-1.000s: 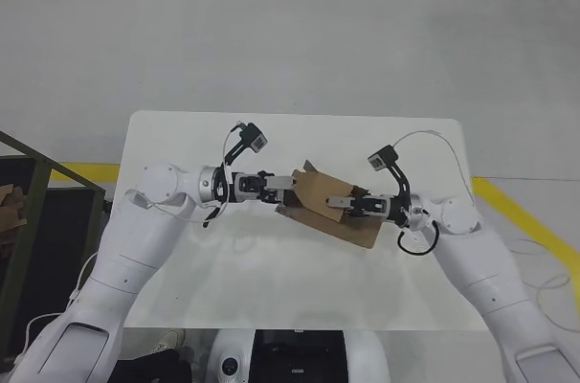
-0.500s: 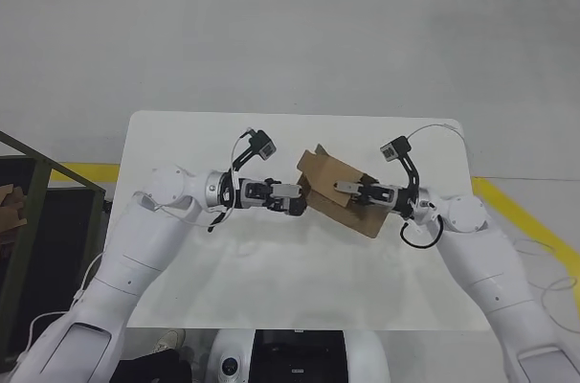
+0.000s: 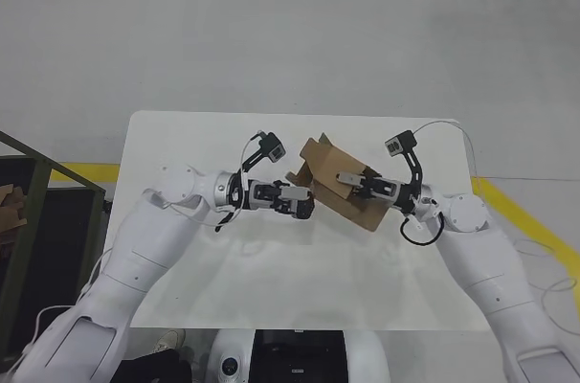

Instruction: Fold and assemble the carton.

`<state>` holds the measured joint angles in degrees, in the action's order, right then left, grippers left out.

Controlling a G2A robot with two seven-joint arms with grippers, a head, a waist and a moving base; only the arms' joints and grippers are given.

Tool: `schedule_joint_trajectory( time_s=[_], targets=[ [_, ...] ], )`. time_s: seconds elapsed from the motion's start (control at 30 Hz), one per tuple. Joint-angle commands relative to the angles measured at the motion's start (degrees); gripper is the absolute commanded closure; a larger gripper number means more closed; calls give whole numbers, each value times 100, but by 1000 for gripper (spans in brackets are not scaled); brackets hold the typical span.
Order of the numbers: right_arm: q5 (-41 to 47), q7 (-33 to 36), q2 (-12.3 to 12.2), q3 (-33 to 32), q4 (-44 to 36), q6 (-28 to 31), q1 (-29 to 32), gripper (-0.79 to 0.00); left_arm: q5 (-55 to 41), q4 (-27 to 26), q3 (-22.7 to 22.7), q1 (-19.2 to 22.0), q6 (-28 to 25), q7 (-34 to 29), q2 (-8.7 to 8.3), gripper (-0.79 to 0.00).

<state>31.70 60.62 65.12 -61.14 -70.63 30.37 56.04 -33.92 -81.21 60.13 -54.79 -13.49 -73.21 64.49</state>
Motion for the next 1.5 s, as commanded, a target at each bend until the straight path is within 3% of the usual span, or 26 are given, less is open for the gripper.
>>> schedule_joint_trajectory(
  time_s=[0.0, 0.67, 1.1, 1.27, 1.47],
  targets=[
    [0, -23, 7, 12, -57, -26, 19, 0, -8, 84, -48, 49, -19, 15, 18, -785],
    [13, 119, 46, 110, -434, -191, 246, 0, 36, 284, -149, 166, -106, 38, 72, -785],
    [-146, 101, 37, -50, -259, -181, 137, 0, 58, 162, 209, 26, -96, 32, -13, -785],
    [-209, 495, -13, -181, -144, -237, 68, 0, 142, 136, 592, -148, -21, 31, -116, -785],
    [-93, 1577, -51, -154, 89, -274, -157, 0, 229, 65, 1015, -413, 81, 39, -232, -785]
  ],
)
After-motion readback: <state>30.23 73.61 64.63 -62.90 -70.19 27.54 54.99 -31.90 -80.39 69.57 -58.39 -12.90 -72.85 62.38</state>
